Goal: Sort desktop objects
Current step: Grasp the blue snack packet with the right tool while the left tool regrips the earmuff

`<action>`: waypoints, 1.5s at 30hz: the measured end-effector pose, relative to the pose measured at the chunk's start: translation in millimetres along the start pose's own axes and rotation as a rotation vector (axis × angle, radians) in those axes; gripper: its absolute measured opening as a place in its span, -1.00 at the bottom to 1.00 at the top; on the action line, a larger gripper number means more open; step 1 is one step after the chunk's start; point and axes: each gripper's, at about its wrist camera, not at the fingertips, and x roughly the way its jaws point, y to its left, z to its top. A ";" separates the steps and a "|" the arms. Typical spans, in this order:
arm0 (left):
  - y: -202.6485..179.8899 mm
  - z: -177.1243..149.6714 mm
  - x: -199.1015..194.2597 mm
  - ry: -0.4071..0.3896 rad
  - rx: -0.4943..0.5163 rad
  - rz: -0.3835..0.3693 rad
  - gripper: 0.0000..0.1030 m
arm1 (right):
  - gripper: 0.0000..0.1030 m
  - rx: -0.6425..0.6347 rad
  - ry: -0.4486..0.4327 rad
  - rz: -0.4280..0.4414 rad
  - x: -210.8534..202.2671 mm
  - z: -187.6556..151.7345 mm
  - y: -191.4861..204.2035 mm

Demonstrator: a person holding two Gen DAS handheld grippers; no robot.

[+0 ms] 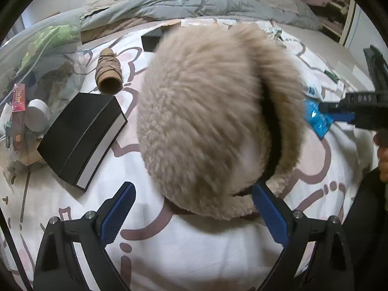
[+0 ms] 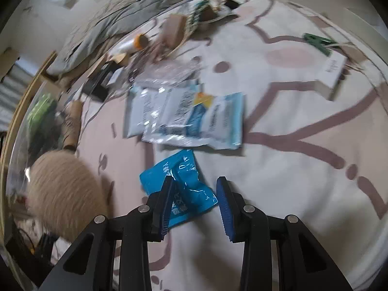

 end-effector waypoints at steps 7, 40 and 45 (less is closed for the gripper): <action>8.1 2.5 -1.0 -0.014 -0.051 -0.021 0.89 | -0.28 -0.078 0.002 0.070 0.2 -3.5 16.3; 24.2 2.8 -9.5 -0.018 -0.225 -0.091 0.87 | 0.18 -0.423 -0.068 -0.239 30.1 -19.0 75.7; 22.8 0.4 3.3 0.055 -0.230 -0.146 0.35 | 0.09 -0.405 -0.076 -0.220 25.8 -19.0 73.9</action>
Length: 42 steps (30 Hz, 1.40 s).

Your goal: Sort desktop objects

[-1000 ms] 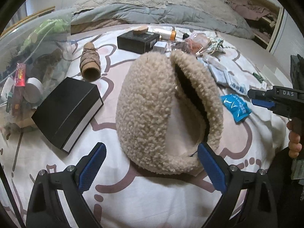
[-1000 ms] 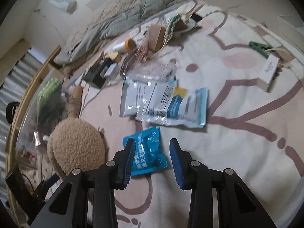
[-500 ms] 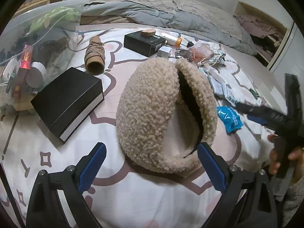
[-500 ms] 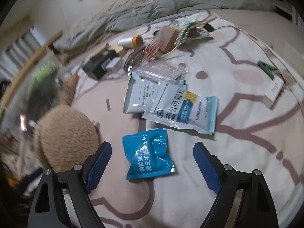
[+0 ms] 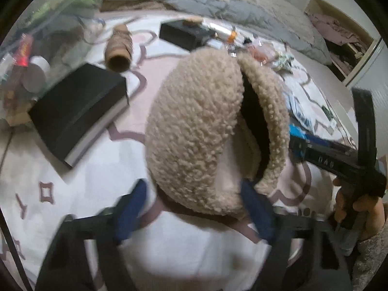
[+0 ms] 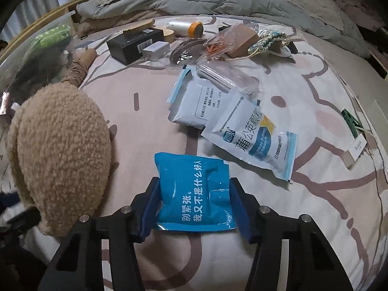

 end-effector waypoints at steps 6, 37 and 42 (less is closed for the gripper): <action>0.7 0.5 1.7 0.010 -0.013 0.008 0.33 | 0.07 0.003 -0.008 0.042 -1.5 1.6 4.8; 49.6 6.0 -9.9 -0.110 -0.370 -0.074 -0.38 | 0.08 0.049 -0.061 0.086 -5.2 3.3 3.4; 44.5 11.5 -21.7 -0.176 -0.332 -0.066 -0.45 | 0.08 0.061 -0.078 0.079 -8.1 3.9 0.9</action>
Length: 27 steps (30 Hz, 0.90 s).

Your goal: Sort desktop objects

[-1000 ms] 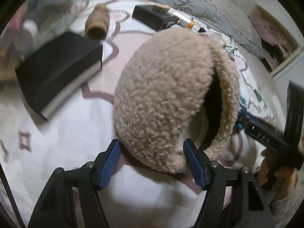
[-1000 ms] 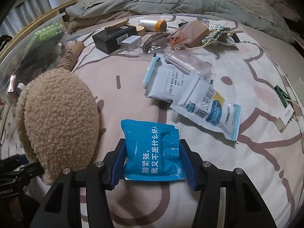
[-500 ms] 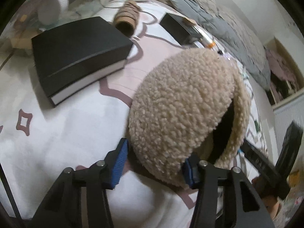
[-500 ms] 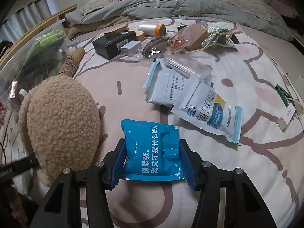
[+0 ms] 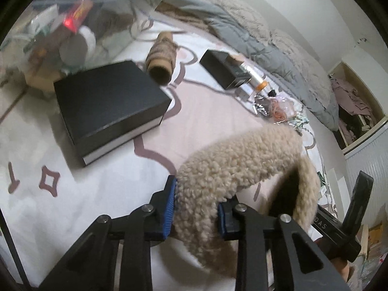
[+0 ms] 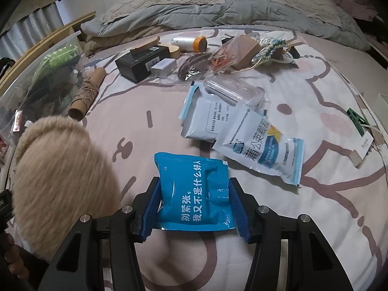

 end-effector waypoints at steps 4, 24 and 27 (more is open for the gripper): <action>-6.7 1.2 -6.0 -0.035 0.038 0.003 -0.46 | 0.07 0.018 0.005 0.003 1.1 0.4 -4.0; -27.4 14.9 -38.7 -0.364 0.341 0.362 -0.46 | 0.08 0.051 -0.011 -0.007 -3.8 2.2 -11.0; -34.7 9.4 -35.2 -0.341 0.380 0.308 -0.46 | 0.08 0.058 -0.016 -0.001 -5.4 2.8 -12.5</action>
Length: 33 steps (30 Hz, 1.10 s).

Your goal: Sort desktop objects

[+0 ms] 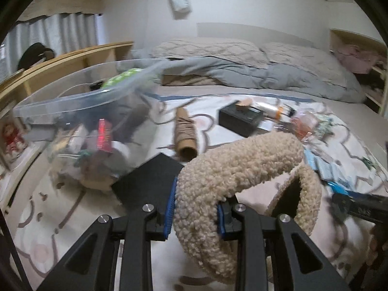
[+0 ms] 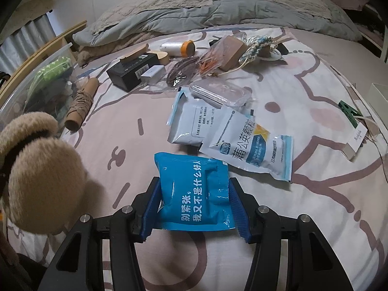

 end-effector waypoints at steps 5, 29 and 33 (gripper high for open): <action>-3.5 -1.2 -1.1 0.028 -0.026 -0.089 -0.46 | 0.07 0.003 -0.004 0.008 -1.2 0.7 -1.3; 49.0 39.2 -19.0 0.051 -0.282 -0.289 -0.46 | 0.07 -0.011 -0.084 0.079 -36.4 -2.5 3.1; 71.7 61.6 -23.0 0.029 -0.320 -0.285 -0.46 | 0.07 -0.023 -0.085 0.089 -36.8 -3.1 7.0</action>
